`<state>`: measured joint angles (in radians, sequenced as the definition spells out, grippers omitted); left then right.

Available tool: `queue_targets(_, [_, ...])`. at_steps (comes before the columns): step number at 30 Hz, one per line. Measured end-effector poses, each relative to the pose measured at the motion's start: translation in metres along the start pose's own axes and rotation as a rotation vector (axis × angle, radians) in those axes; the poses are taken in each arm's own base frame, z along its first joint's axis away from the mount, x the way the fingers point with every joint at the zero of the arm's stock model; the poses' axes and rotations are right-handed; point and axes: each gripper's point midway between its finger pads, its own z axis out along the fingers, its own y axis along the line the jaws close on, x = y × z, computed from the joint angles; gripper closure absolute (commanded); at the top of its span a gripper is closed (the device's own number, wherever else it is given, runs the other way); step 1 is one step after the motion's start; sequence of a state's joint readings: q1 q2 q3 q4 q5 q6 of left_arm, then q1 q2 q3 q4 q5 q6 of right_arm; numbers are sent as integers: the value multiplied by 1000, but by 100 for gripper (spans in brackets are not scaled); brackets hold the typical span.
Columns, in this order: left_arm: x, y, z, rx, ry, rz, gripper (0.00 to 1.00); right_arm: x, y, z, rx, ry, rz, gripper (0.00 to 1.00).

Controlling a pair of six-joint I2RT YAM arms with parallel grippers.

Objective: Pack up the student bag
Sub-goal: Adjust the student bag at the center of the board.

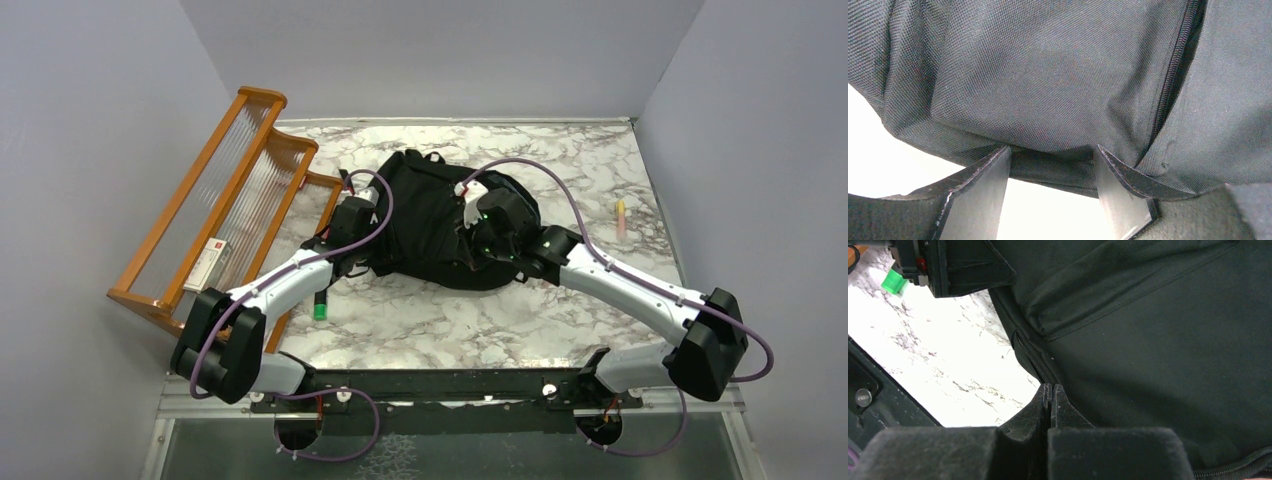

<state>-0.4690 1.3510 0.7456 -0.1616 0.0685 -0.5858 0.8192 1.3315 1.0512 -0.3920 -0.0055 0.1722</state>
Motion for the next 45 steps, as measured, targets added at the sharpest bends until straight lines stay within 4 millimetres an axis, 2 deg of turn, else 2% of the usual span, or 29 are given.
queue_targets(4, [2, 1, 2, -2, 6, 2, 37, 1, -1, -1, 5, 2, -9, 99])
queue_targets(9, [3, 2, 4, -3, 11, 3, 37, -2, 16, 7, -93, 1, -16, 99])
queue_targets(13, [2, 1, 4, -3, 10, 2, 37, -3, 34, 35, -193, 27, -6, 100])
queue_targets(19, [2, 1, 4, 1, 5, -4, 38, -1, 51, 75, -285, 60, 24, 100])
queue_targets(26, [2, 1, 2, 6, -5, -12, 38, 1, 71, 99, -369, 73, 34, 99])
queue_targets(28, [3, 1, 1, 7, -7, -13, 38, 3, 76, 102, -389, 75, 40, 95])
queue_targets(30, [1, 1, 0, 6, -14, -13, 37, 2, 78, 103, -399, 70, 47, 84])
queue_targets(33, [-3, 2, -4, -1, -35, -16, 35, -2, 77, 104, -389, 55, 52, 70])
queue_targets(36, [-9, 2, -9, -7, -67, -16, 34, -8, 68, 106, -330, 27, 50, 64])
queue_targets(39, [-15, 2, -12, -13, -92, -7, 33, -23, 55, 100, -250, -27, 28, 59])
queue_targets(45, [-30, -1, -15, -23, -121, 39, 26, -89, 16, 77, -56, -187, -17, 57])
